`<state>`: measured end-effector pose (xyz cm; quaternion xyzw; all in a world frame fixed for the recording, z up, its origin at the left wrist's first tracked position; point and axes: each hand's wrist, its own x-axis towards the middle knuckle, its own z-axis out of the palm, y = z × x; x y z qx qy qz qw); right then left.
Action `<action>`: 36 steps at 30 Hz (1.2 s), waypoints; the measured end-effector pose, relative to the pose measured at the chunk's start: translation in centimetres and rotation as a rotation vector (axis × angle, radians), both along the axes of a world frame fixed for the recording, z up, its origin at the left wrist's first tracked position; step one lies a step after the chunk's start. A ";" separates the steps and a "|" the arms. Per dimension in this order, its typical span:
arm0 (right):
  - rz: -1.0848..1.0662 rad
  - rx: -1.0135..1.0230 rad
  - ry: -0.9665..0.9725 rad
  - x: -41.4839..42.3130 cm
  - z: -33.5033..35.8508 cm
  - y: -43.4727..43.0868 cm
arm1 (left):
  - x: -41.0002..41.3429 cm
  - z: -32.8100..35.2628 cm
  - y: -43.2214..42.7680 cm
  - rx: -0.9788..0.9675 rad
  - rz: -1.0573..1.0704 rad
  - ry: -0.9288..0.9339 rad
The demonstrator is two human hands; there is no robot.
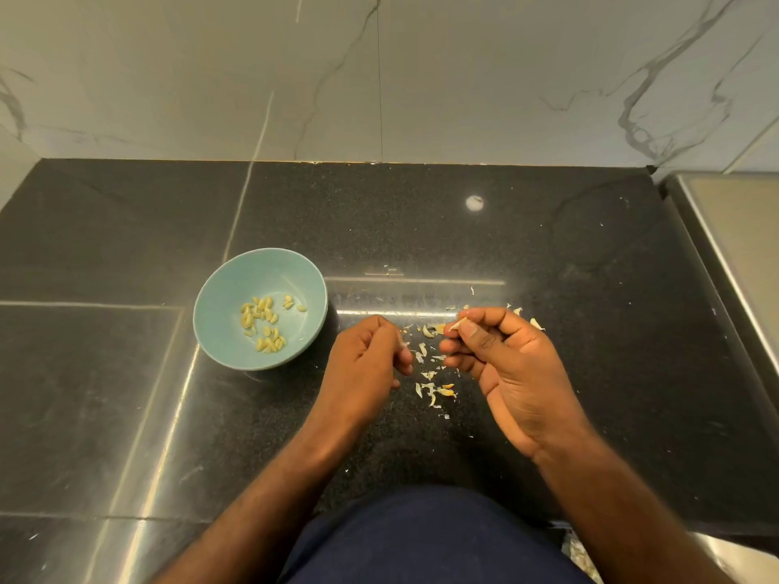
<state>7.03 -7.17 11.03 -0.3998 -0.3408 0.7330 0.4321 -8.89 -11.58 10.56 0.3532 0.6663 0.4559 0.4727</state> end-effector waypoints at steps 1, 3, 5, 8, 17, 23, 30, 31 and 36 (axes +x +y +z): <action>0.012 0.000 -0.018 0.0 0.0 0.0 | 0.1 0.1 0.1 0.003 0.001 0.005; 0.035 0.013 -0.072 0.0 -0.2 -0.2 | 0.2 0.1 0.1 0.047 -0.025 0.080; 0.052 0.041 -0.114 -0.1 -0.2 -0.4 | 0.2 -0.2 0.0 0.110 -0.074 0.146; 0.071 0.084 -0.188 -0.1 -0.3 -0.3 | 0.2 -0.3 -0.2 0.173 -0.172 0.152; 0.179 0.034 -0.219 0.5 -0.8 0.0 | -0.2 0.4 -0.1 0.271 -0.316 0.366; 0.198 0.097 -0.329 0.5 -0.6 -0.1 | 0.0 0.5 -0.1 0.250 -0.310 0.358; 0.231 0.580 -0.795 0.5 -0.8 -0.6 | 0.8 0.6 -0.3 0.235 -0.255 0.399; 0.234 0.612 -0.814 0.4 -0.8 -0.7 | 0.9 0.6 -0.4 0.237 -0.257 0.426; 0.243 0.727 -0.914 0.0 -1.2 -1.1 | 0.8 0.2 -0.2 0.280 -0.264 0.561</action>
